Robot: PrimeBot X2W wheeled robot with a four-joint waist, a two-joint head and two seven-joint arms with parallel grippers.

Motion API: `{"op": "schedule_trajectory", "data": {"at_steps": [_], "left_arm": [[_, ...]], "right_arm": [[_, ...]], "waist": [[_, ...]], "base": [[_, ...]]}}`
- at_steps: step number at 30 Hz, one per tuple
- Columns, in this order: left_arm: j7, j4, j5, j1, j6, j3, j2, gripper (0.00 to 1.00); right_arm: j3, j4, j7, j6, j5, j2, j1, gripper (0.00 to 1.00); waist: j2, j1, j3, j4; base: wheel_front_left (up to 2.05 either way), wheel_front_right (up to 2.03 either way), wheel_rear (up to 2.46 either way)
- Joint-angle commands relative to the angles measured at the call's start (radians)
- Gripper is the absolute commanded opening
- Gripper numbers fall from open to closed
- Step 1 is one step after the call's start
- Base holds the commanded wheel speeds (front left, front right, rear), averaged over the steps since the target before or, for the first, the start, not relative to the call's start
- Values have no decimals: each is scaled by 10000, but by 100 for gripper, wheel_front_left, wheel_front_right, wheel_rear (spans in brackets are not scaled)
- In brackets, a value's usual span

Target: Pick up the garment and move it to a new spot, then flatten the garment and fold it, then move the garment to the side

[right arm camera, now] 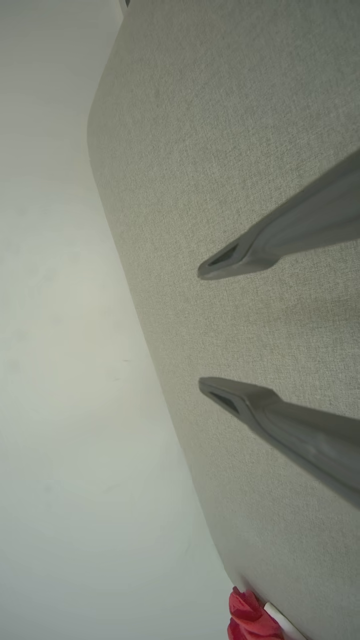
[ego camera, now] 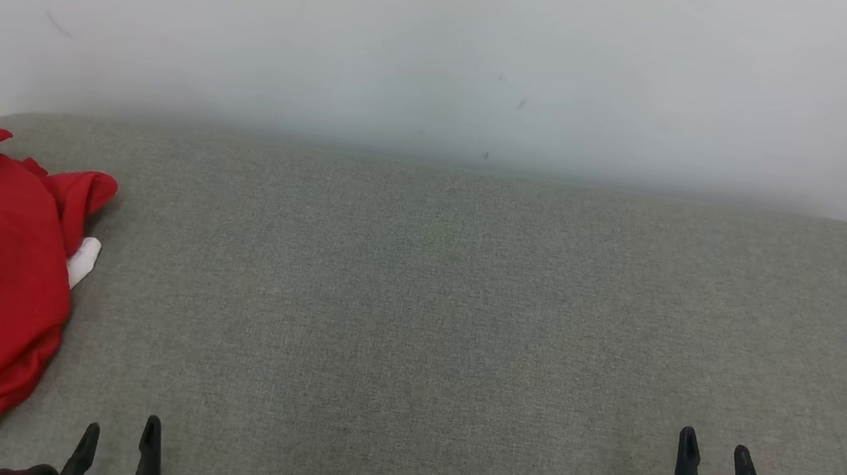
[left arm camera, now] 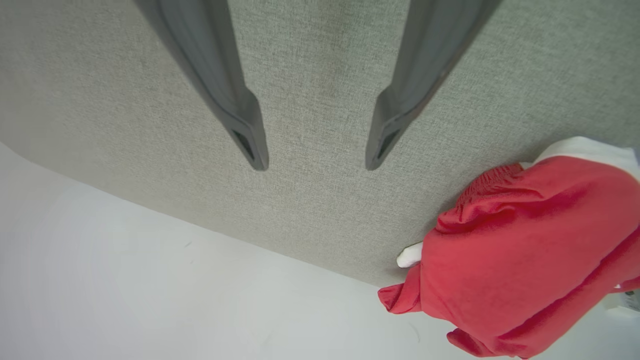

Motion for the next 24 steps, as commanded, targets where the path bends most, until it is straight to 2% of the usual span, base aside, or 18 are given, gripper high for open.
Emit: {"op": "schedule_trajectory", "data": {"at_steps": [1,12,24], "left_arm": [[-111,48,292,-120,99,3,99,100],[-340,54,857,-95,129,44,230,100],[-589,-168,1723,145,351,175,510,100]], "right_arm": [[16,-78,25,3,-346,4,-1,100],[21,-267,-106,3,-974,37,152,100],[-290,-535,-70,3,-1671,69,366,100]], "waist": [[0,0,-11,-7],[0,0,-103,-2],[0,0,-268,32]], "base": [[0,0,0],[0,0,0],[0,0,0]]}}
